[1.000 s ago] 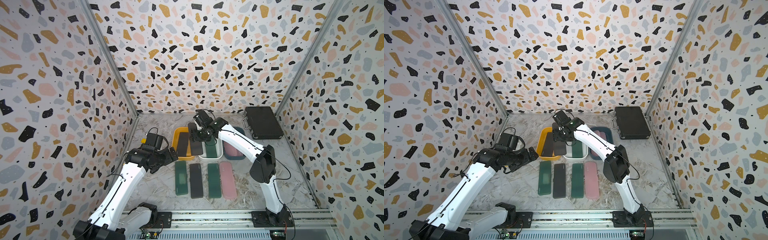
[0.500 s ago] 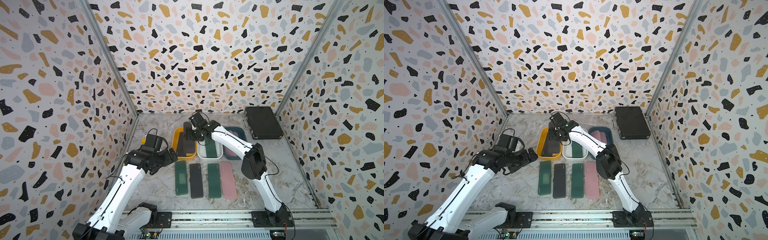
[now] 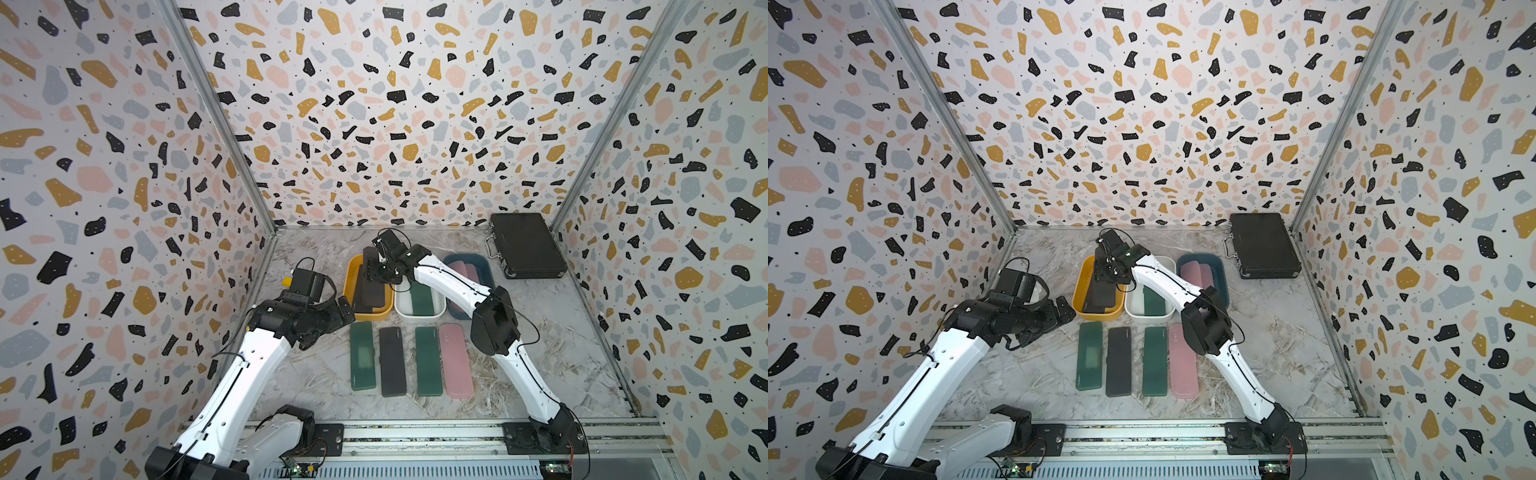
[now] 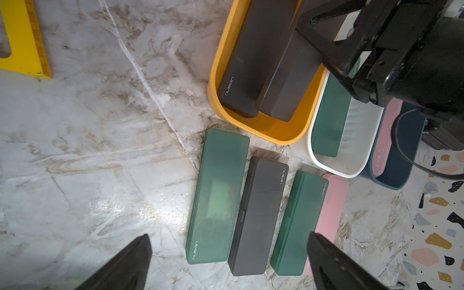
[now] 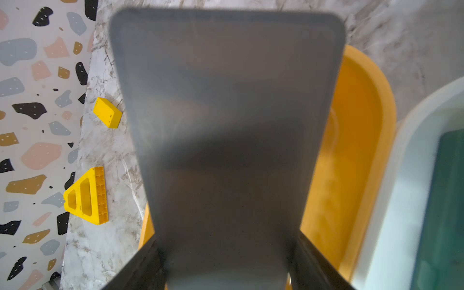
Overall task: Place the pencil cases by color into the storage box
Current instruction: Place the pencil case at the storage box.
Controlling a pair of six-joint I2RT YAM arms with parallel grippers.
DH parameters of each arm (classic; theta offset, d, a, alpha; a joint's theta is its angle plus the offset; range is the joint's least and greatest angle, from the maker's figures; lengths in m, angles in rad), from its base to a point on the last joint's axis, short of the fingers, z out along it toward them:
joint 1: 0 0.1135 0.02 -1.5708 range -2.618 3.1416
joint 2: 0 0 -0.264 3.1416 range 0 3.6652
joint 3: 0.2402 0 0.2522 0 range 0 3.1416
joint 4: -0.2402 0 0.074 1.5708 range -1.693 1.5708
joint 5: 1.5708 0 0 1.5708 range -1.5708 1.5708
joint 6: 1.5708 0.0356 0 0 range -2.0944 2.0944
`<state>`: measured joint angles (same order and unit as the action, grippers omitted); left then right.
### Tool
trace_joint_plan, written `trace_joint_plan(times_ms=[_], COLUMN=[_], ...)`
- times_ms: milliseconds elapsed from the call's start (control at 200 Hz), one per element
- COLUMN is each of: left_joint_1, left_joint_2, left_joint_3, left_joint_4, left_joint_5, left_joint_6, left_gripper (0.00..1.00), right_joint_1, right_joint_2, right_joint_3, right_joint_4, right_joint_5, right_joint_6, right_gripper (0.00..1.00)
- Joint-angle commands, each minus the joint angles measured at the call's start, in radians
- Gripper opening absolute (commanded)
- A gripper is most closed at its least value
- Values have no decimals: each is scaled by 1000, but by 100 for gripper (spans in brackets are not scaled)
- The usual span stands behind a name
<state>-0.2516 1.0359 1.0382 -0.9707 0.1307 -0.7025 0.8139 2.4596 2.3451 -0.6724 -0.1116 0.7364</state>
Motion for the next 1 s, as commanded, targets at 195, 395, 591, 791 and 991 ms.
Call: trace_joint_plan(times_ms=[195,395,591,791,991], left_joint_1=[5,5,5,5,5], left_joint_2=[-9,-7,-4,-2,0], left_joint_3=[-17,-17,-15,-15,-11], left_joint_4=[-8,-9,-11,-12,-17], left_joint_5=[-11,-17,-18,-20,-26], left_joint_6=[13,19,23,25,28], left_gripper=[100,100,100,100,100], right_joint_1=[5,4,4,4,4], right_joint_2=[8,30,45,53,55], right_joint_3=[43,43,43,42,43], right_joint_4=[-13,-20,-32,-36,-39], right_joint_5=[21,23,30,30,30], right_joint_6=[6,12,14,12,11], right_gripper=[47,51,54,59,67])
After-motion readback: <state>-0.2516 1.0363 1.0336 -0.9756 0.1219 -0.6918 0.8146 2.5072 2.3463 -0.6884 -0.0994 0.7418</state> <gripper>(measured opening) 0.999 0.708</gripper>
